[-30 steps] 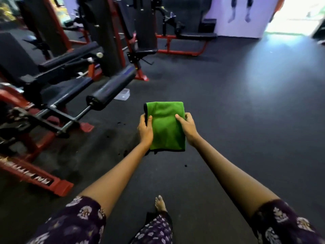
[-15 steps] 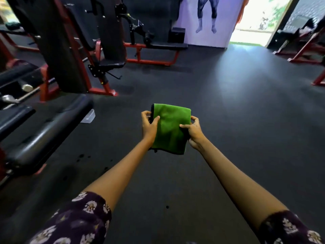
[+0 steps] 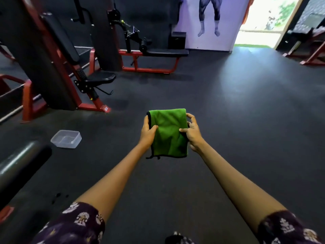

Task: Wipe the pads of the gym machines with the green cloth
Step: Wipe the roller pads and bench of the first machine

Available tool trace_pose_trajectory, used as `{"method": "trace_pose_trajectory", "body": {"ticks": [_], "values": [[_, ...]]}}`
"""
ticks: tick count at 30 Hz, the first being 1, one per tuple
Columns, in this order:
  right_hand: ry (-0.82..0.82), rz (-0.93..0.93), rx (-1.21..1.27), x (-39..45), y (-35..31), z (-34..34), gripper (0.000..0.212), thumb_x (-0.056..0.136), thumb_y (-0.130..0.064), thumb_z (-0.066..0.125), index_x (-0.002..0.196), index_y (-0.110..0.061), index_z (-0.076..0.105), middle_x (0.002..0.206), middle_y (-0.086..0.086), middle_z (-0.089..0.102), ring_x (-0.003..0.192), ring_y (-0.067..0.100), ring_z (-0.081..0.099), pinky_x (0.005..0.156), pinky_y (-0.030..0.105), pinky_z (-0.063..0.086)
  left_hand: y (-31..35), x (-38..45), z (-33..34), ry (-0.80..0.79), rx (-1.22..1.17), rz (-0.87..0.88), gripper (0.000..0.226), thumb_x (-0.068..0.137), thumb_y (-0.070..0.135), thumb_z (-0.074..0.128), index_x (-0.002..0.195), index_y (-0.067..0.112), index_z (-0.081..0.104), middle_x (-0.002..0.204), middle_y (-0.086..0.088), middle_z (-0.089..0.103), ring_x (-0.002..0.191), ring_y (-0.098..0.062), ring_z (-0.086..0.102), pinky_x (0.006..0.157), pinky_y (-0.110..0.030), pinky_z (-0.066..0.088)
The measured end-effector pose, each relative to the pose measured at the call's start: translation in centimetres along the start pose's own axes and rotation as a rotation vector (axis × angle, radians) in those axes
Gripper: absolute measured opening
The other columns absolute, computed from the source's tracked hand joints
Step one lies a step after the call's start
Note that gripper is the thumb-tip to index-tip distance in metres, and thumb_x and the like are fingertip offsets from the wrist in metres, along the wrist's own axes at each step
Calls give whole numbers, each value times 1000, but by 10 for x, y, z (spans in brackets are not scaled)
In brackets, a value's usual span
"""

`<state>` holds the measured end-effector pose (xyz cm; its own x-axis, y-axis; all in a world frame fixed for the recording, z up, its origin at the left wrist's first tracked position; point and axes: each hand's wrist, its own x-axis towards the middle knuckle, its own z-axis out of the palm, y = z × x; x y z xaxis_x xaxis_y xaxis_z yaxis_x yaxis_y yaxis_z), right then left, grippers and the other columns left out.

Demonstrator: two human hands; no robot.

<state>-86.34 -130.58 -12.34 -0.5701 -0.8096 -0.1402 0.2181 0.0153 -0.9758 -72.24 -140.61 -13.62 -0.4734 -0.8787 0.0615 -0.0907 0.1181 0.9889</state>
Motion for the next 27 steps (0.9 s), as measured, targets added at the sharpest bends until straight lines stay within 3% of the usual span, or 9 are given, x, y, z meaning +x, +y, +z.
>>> {"method": "trace_pose_trajectory", "body": {"ticks": [4,6,10,14,17,19,21,24,27], "values": [[-21,77,71,97,-33,-4,18,87,3,55,100,-6,64,92,8,66,87,23,61,79,33,52,14,89,14,31,-28,-3,53,92,-3,46,142,9,32,126,-3,49,110,-13,48,81,-10,45],[-32,137,106,144,-40,-4,22,90,-9,58,107,2,64,92,9,68,83,20,64,77,32,54,11,136,20,38,-73,-39,48,91,-5,48,136,6,40,118,-2,55,109,-15,51,84,-17,47],[-57,216,163,253,-48,2,32,91,-27,60,109,-1,65,93,10,70,80,20,67,65,31,56,-5,236,27,96,-187,-82,32,92,1,53,124,-1,54,110,-7,61,88,-8,59,74,-12,51],[-30,122,65,365,-49,17,28,91,-7,58,116,3,61,100,11,67,74,12,63,54,17,52,-31,347,33,134,-159,-48,30,96,5,50,126,0,52,117,-8,59,96,-12,59,83,-16,51],[-52,82,-52,446,-50,29,32,90,1,57,122,4,58,116,13,63,85,16,64,68,18,54,-48,430,38,135,-68,-79,37,98,8,46,135,1,42,132,-13,53,119,-23,52,104,-35,42],[-69,50,-135,504,-59,35,37,90,0,58,127,6,55,125,18,59,104,23,61,88,30,53,-49,485,37,105,-43,-114,47,98,10,46,142,3,32,141,-13,45,129,-24,44,111,-41,34],[-109,-18,-222,565,-75,43,45,89,-2,59,132,5,49,132,17,55,117,26,55,103,40,44,-40,547,34,74,-29,-124,54,96,10,49,145,5,26,144,-11,42,131,-23,42,112,-41,33],[-253,-109,-390,631,-92,48,59,89,-3,61,143,-6,38,138,8,49,120,17,50,106,34,39,-32,622,36,45,-46,-141,57,93,8,54,144,9,28,137,-7,49,122,-20,50,105,-34,40],[-350,-84,-522,707,-92,45,80,87,-12,66,151,-21,18,149,-2,35,131,13,41,110,33,34,-35,696,40,-14,-44,-163,63,92,11,57,145,12,24,132,-1,49,118,-15,50,104,-33,41]]}}
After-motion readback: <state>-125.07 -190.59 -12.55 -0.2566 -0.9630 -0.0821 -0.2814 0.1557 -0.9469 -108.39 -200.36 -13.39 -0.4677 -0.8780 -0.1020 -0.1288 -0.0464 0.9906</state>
